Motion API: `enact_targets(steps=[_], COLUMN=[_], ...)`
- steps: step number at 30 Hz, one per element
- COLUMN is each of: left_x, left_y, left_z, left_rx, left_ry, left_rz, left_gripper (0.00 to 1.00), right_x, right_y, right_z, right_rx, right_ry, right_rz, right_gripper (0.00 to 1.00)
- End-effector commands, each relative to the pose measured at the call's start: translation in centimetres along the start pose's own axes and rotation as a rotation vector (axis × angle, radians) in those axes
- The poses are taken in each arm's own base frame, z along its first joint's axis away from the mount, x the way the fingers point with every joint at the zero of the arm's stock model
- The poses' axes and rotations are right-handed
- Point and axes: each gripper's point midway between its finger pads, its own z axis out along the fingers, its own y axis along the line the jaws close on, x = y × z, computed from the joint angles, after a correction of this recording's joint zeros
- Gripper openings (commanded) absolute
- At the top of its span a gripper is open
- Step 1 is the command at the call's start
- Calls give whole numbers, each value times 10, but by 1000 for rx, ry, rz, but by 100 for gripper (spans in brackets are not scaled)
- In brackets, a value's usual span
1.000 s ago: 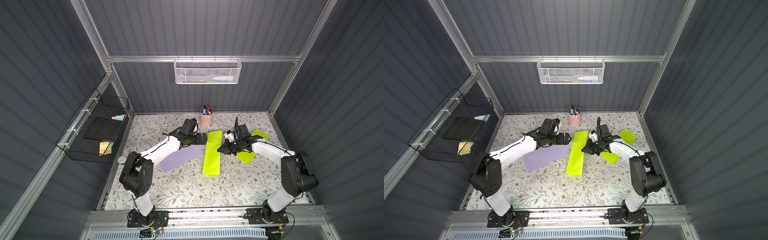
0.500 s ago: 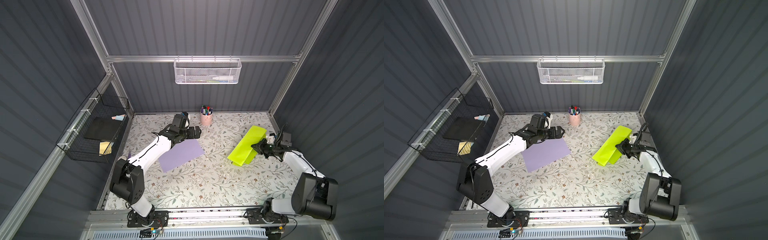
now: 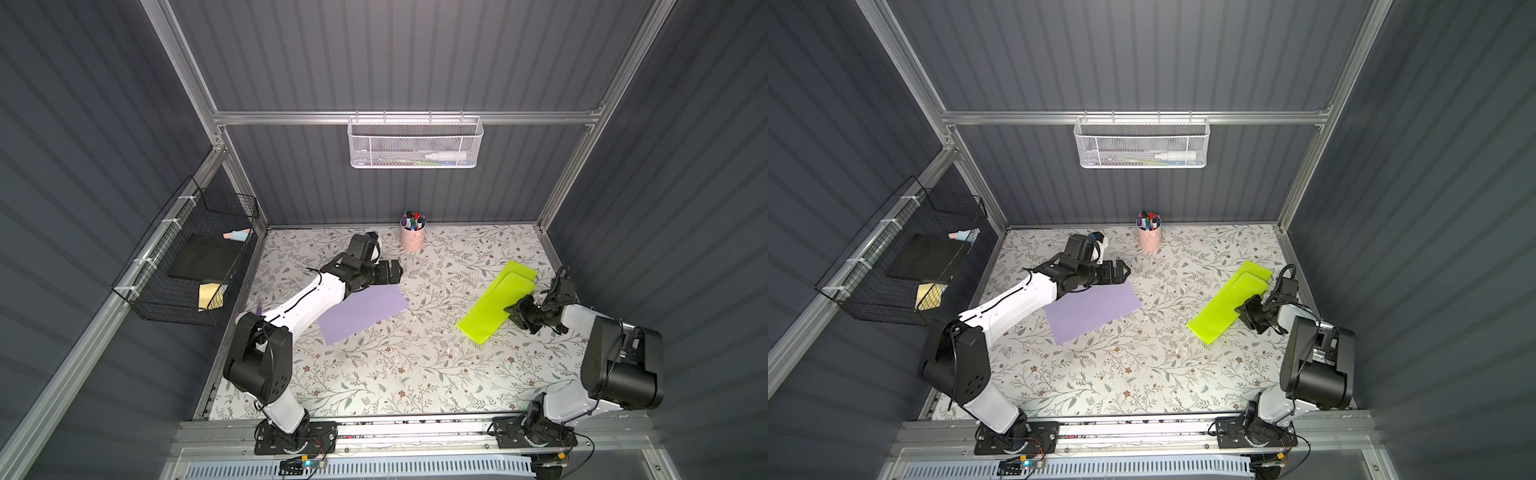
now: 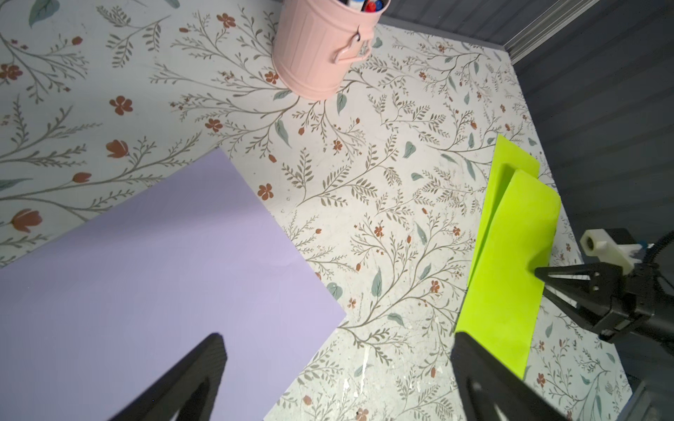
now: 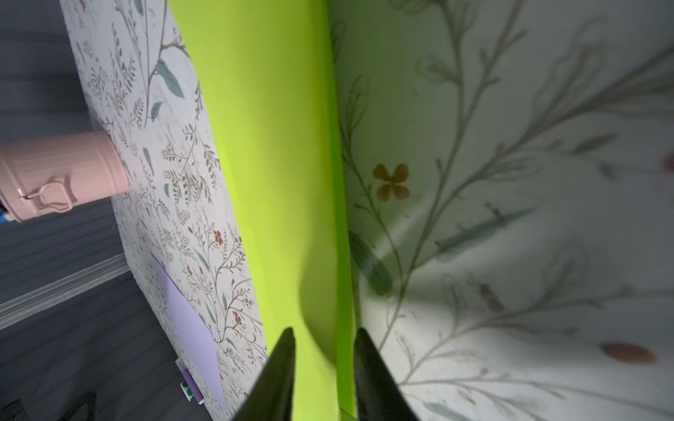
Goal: Fold the rectangular paper in half along the long edge
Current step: Place the paper on the paper, then adjust the paper at the center of the board.
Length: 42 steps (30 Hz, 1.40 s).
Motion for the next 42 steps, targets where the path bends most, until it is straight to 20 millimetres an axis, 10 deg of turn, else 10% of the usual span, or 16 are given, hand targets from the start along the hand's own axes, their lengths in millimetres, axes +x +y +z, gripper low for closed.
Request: enact_targets(steps=[1,10,15,20,27,37,42], left_x=[-3,-12,-4,3,18,25,25], left_y=[15,89,126,151,166,192,208], left_z=[-7,-29,-39,-59,-75,-69,-50], left_rx=[-47,-209,-291,-365,-417,-473,-466], left_ry=[-13,-60,-67,-110,-142,-110,-51], left_rz=[-12,-163,-273,-380,-460,-480,-506], left_gripper=[99,91,77,73,75,83,80], right_x=[-6,18,99,193,265,333,331], right_y=[9,117,199,250,262,240,208], right_z=[-20,-84,-24,54,145,158,163], right_rx=[33,-86,-153,-151,-96,-90,-12], right_ry=[-33,-140,75,342,543,717,736], right_rz=[-21,-301,-565,-787,-909,-971,-934], right_gripper=[46,52,45,15,6,8,7])
